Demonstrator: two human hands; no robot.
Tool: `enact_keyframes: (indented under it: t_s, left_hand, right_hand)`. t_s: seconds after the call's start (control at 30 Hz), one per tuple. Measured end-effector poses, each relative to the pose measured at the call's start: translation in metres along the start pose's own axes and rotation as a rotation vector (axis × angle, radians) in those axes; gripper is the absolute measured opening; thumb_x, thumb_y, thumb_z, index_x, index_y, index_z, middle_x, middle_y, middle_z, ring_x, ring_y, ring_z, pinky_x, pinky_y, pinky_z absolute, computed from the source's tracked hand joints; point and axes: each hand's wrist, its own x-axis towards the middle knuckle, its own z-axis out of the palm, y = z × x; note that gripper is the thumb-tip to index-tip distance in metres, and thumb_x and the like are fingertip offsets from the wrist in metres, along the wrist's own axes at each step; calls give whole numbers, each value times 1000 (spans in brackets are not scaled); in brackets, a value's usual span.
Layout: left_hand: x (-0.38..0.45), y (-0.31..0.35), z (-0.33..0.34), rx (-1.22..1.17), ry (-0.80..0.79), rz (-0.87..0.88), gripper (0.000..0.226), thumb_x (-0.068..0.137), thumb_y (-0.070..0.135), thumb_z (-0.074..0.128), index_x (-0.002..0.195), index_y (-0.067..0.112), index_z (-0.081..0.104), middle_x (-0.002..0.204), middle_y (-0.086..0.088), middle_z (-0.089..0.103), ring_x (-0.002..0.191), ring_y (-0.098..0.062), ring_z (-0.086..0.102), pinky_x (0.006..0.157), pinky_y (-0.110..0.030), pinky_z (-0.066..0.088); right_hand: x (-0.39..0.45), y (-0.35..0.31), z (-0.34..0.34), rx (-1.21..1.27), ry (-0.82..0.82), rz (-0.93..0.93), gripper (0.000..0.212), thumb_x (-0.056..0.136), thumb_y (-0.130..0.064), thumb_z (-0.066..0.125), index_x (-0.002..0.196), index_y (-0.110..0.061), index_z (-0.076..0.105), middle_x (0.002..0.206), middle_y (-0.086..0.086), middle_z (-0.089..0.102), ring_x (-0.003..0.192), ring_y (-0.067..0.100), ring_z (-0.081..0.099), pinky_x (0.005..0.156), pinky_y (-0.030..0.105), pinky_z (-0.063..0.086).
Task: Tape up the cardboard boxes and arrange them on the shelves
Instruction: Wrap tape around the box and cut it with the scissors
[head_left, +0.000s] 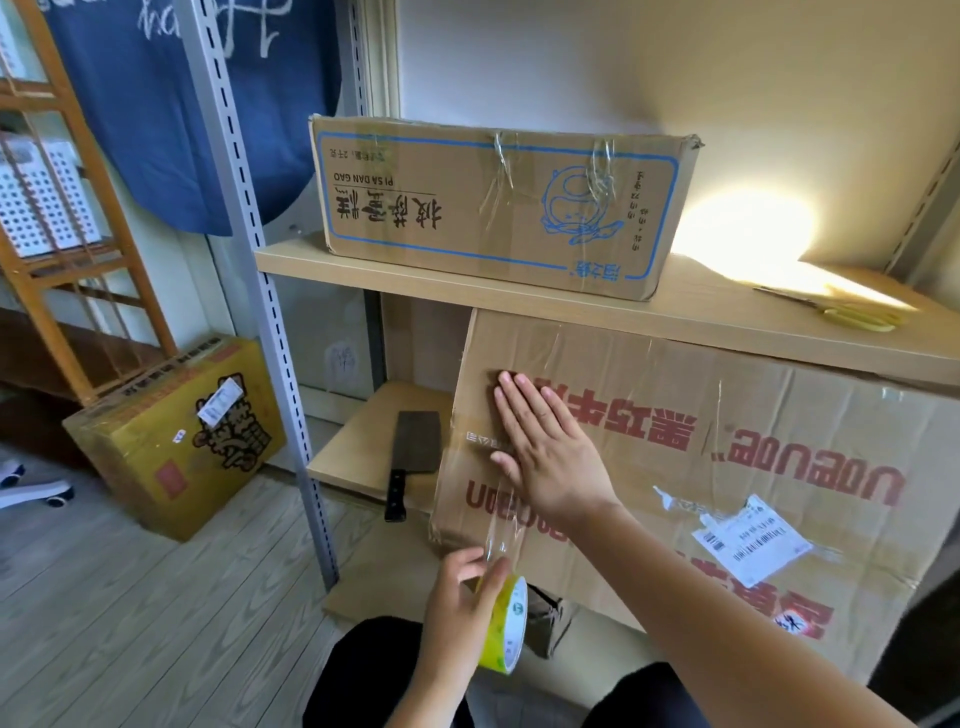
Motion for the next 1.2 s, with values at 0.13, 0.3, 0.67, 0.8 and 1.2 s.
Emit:
enact_keyframes:
  t_s: [0.13, 0.3, 0.67, 0.8, 1.2]
  left_hand:
    - [21, -6, -5, 297, -21, 7, 52, 75, 71, 59, 102, 27, 60, 105, 13, 66, 94, -5, 63, 79, -27, 49]
    - [36, -22, 0, 587, -28, -41, 65, 83, 76, 42, 110, 20, 62, 109, 2, 69, 102, -19, 65, 83, -32, 51]
    - [101, -52, 19, 284, -101, -130, 65, 82, 58, 66, 132, 20, 54, 109, 13, 68, 103, -9, 63, 89, -27, 48]
    - [113, -57, 25, 227, -96, -107, 52, 76, 60, 70, 110, 22, 63, 103, 13, 70, 94, -5, 65, 90, -31, 51]
    - [115, -46, 34, -103, -270, -185, 31, 80, 44, 73, 92, 16, 64, 96, -1, 73, 87, -14, 68, 72, -23, 48]
  right_hand:
    - [-1, -2, 3, -25, 31, -11, 69, 104, -50, 11, 155, -6, -6, 163, 10, -13, 151, 22, -13, 124, 41, 2]
    - [-9, -14, 13, -37, 29, -63, 65, 106, -45, 14, 155, -7, -5, 163, 9, -13, 150, 20, -14, 123, 38, -3]
    - [-9, 1, 3, -95, 92, -55, 63, 105, -42, 29, 155, -6, 15, 164, 8, 5, 152, 21, 2, 123, 38, 3]
    - [6, 2, -14, -109, 248, 46, 62, 103, -36, 44, 151, -2, 28, 160, 14, 24, 148, 27, 21, 122, 41, 12]
    - [17, 2, -46, -82, 417, 309, 31, 101, -31, 51, 120, -8, 60, 110, 12, 62, 92, 32, 54, 82, 42, 42]
